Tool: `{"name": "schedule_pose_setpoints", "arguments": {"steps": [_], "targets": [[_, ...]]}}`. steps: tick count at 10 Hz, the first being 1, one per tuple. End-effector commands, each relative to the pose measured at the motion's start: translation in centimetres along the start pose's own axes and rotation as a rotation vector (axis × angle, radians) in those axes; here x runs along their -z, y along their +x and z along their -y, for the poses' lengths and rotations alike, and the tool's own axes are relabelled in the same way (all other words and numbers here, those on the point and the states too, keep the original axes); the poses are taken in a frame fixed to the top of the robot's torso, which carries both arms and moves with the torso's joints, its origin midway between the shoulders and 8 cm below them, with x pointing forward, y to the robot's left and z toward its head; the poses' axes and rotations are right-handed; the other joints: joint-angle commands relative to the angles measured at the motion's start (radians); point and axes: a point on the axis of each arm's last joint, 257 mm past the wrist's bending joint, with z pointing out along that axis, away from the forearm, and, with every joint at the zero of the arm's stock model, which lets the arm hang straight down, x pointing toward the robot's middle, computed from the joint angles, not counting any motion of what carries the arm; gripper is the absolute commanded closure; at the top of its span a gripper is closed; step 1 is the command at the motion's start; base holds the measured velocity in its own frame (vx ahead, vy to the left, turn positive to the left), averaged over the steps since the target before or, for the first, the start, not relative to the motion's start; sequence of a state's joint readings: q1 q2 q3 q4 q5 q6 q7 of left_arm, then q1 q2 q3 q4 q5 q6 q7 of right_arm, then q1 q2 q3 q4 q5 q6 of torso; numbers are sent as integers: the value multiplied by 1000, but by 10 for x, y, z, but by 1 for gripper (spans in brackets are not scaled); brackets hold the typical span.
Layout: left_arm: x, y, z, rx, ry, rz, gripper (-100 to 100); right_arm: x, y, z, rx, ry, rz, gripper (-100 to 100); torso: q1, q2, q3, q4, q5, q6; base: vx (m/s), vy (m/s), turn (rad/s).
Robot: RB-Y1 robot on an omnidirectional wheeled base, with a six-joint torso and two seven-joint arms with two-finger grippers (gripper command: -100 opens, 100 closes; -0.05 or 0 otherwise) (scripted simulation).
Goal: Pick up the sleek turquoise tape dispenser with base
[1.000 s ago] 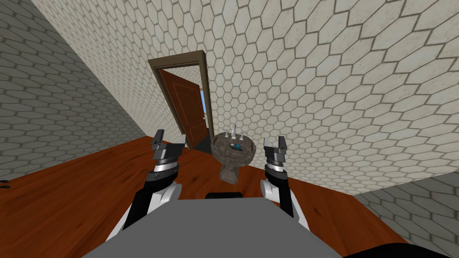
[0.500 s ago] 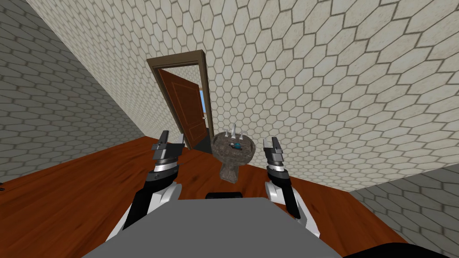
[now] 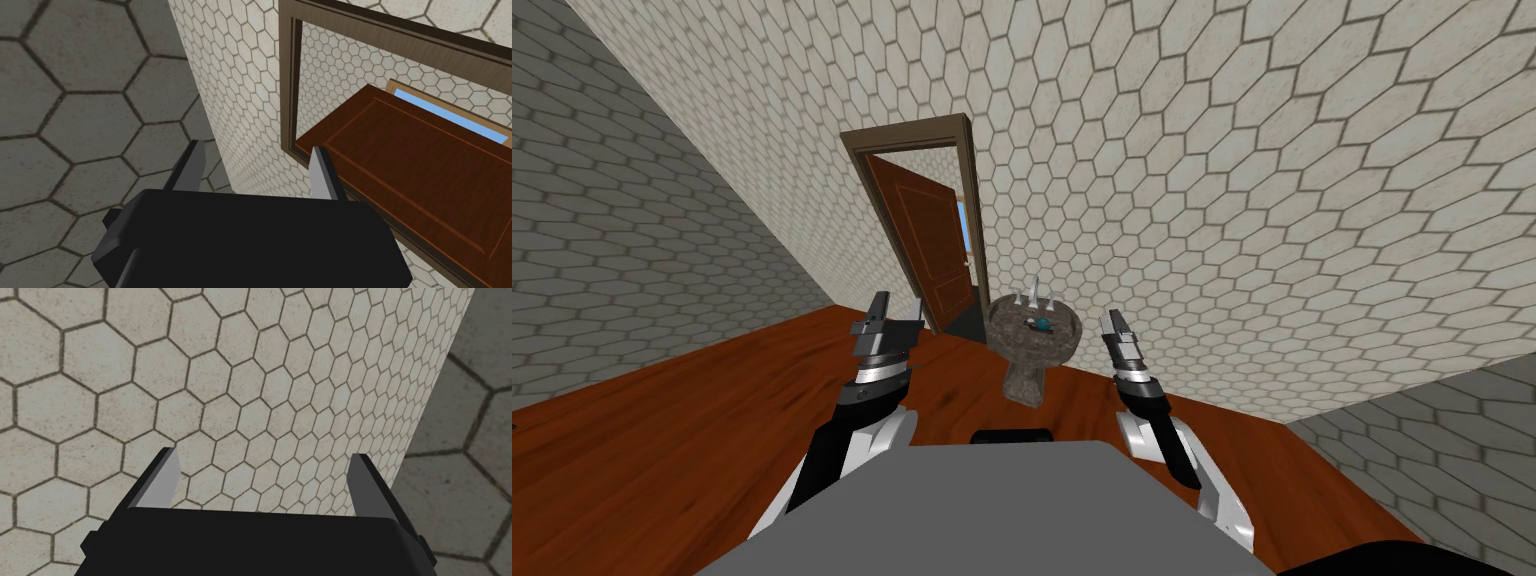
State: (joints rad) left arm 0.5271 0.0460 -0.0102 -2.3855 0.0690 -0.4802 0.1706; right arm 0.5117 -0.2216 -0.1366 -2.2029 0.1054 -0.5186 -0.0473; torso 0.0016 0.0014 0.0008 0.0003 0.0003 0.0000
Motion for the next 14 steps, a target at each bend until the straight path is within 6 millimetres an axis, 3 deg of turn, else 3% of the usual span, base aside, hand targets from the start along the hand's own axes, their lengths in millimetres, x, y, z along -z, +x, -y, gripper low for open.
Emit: {"name": "schedule_pose_setpoints", "arguments": {"steps": [1,2,4,5,7,8,10,11,14], "targets": [[0,0,0,0,0,0,0,7,-2,25,84,66,-46,-100,0,0,0,0,0,0,-12,49,-9],[0,0,0,0,0,0,0,7,-1,24,90,64,-58,-100,1,0,0,0,0,0,-9,37,-4],[0,0,0,0,0,0,0,20,-8,55,210,150,-122,-100,0,-1,0,0,0,0,-4,47,8],[0,0,0,0,0,0,0,19,-7,55,215,148,-131,-100,2,-1,-1,0,0,0,1,49,1],[0,0,0,0,0,0,0,37,-17,87,352,239,-205,-100,1,-1,-1,0,0,0,1,63,28],[0,0,0,0,0,0,0,36,-17,87,356,237,-213,-100,3,-2,-1,0,1,0,15,58,-2],[0,0,0,0,0,0,0,59,-32,119,509,327,-299,-100,2,-2,-1,0,1,0,13,69,42],[0,0,0,0,0,0,0,58,-32,119,512,325,-305,-100,3,-2,-1,-1,1,0,32,53,15],[0,0,0,0,0,0,0,100,-63,163,755,452,-456,-100,5,-5,-3,-1,1,0,54,107,81]]}}
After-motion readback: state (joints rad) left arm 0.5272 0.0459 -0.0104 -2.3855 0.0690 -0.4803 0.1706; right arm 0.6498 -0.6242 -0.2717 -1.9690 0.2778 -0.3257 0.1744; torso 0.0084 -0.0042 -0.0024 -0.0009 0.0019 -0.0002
